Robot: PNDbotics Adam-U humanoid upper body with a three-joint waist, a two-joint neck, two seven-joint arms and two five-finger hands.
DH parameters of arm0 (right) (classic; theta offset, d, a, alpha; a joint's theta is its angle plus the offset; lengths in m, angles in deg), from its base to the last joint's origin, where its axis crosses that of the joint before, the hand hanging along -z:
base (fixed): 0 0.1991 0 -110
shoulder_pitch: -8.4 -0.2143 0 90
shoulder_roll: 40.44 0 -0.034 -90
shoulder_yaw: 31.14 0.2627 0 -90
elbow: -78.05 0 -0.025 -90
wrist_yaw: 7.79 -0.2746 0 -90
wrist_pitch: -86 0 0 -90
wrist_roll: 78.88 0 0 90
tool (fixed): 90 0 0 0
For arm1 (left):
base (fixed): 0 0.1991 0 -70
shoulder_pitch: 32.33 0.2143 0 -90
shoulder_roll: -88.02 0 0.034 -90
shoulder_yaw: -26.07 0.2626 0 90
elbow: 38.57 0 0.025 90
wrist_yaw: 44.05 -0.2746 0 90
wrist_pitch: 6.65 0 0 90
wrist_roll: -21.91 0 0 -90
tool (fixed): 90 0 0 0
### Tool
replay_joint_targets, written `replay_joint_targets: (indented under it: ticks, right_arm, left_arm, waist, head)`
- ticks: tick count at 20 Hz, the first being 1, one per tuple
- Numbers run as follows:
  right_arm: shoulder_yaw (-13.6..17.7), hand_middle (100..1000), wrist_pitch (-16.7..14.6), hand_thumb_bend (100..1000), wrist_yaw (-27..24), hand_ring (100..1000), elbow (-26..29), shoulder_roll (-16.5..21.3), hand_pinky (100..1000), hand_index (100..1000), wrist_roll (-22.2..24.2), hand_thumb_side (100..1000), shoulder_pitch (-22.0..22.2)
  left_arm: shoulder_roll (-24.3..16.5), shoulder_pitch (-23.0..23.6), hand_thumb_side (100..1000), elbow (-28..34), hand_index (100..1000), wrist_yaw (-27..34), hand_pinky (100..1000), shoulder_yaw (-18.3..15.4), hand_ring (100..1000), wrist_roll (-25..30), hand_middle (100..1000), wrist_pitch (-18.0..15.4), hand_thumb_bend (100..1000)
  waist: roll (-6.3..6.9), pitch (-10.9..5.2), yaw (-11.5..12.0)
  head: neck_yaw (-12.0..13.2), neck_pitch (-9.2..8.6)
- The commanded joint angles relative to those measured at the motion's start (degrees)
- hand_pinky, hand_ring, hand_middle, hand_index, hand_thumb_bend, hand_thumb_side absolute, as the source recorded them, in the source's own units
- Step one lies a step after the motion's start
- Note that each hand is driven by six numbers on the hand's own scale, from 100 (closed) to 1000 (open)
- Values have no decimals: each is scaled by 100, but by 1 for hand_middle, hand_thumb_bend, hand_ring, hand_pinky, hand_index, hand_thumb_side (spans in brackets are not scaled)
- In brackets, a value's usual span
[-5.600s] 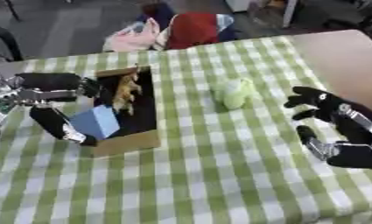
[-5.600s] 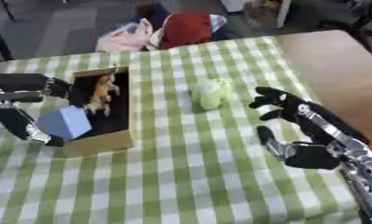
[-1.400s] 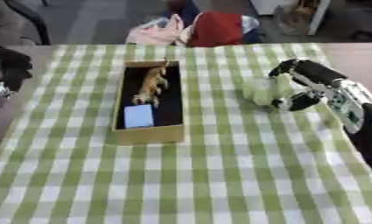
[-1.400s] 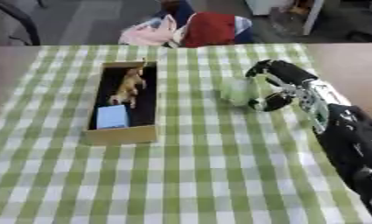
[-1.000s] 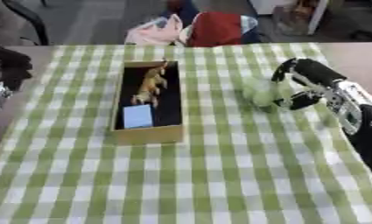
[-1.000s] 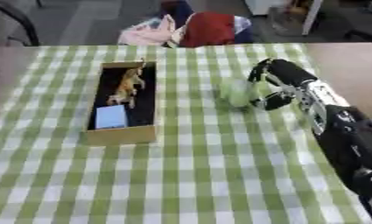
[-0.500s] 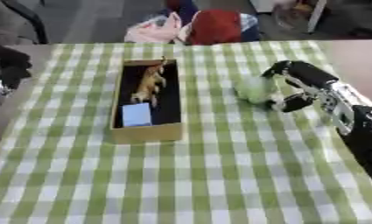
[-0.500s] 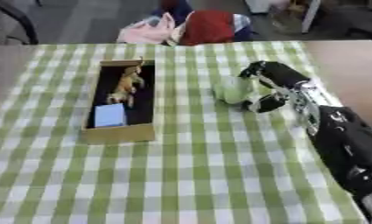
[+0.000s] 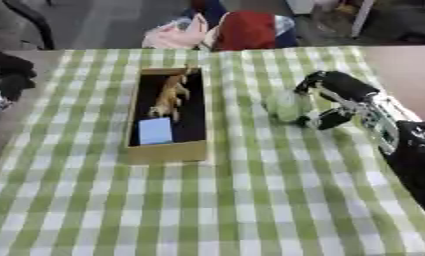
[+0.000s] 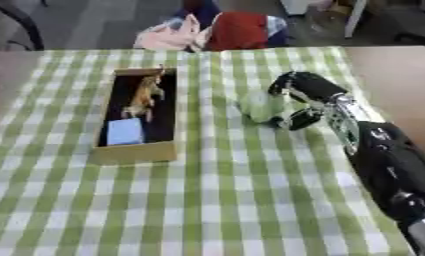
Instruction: Pick up objects on the table and place them in the box.
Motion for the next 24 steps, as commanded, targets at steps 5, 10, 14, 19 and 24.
replay_joint_targets:
  ticks: [5, 10, 14, 19, 24]
  right_arm:
    - [26, 306, 338, 385, 17, 618, 91, 39, 587, 492, -898, 100, -68]
    - [44, 193, 503, 269, -205, 572, 91, 46, 542, 386, -1444, 100, -57]
    - [5, 183, 511, 237, -462, 571, 197, 94, 538, 360, -1570, 100, -61]
    - [-82, 177, 503, 207, -860, 571, 491, 169, 537, 350, -1472, 100, -91]
    - [-207, 175, 552, 188, -1435, 572, 945, 246, 537, 347, -1218, 100, -201]
  left_arm:
    - [-65, -44, 645, 116, 750, 66, 684, -41, 630, 15, 619, -7, 168]
    - [-67, -40, 652, 116, 751, 69, 684, -45, 631, 11, 620, -2, 146]
    - [-73, -33, 657, 118, 751, 72, 685, -56, 631, -2, 620, 4, 139]
    - [-79, -32, 658, 120, 751, 76, 685, -59, 631, -2, 620, 11, 135]
    - [-96, -39, 654, 131, 751, 86, 686, -69, 631, -10, 620, 10, 137]
  waist:
    - [17, -62, 3]
    - [15, -62, 5]
    - [9, -60, 5]
    - [-3, -61, -4]
    - [-17, -75, -8]
  head:
    - [3, 7]
    - [6, -4]
    - [8, -13]
    - [3, -22]
    - [3, -47]
